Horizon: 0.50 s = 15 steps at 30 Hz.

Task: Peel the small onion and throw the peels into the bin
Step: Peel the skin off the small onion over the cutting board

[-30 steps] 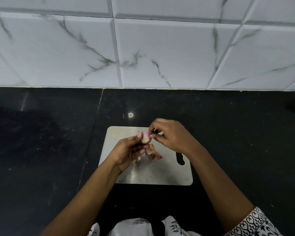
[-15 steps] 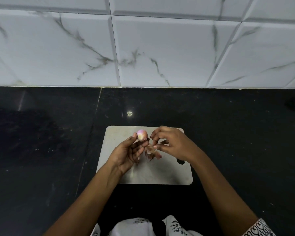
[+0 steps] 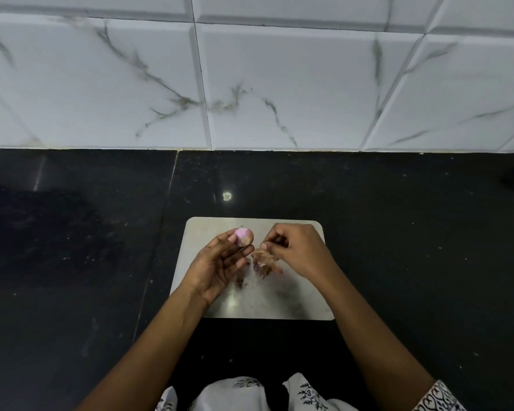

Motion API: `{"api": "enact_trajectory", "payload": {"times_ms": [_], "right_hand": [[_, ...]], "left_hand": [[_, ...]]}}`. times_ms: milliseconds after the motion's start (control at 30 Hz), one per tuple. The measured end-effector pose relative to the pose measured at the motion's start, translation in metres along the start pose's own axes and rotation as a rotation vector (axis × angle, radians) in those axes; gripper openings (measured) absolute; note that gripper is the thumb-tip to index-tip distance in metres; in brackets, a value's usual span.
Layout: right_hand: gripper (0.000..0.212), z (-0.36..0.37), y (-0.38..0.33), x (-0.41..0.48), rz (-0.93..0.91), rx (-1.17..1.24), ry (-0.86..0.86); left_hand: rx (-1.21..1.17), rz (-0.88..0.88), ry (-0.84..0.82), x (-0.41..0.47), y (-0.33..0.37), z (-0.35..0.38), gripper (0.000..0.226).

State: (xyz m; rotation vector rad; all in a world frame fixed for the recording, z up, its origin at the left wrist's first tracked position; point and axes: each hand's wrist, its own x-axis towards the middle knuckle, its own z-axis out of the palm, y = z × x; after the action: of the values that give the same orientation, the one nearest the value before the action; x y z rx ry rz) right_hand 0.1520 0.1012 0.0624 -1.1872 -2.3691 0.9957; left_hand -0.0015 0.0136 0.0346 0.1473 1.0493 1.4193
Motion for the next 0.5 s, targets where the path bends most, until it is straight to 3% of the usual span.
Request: {"api": "enact_trajectory", "payload": {"times_ms": [333, 500], "right_hand": [[0.023, -0.004, -0.009, 0.006, -0.280, 0.055, 0.019], [0.021, -0.009, -0.008, 0.012, -0.295, 0.079, -0.026]], "left_hand": [[0.083, 0.023, -0.011, 0.000, 0.001, 0.008, 0.015], [0.177, 0.070, -0.030, -0.001, 0.004, 0.010, 0.016]]}}
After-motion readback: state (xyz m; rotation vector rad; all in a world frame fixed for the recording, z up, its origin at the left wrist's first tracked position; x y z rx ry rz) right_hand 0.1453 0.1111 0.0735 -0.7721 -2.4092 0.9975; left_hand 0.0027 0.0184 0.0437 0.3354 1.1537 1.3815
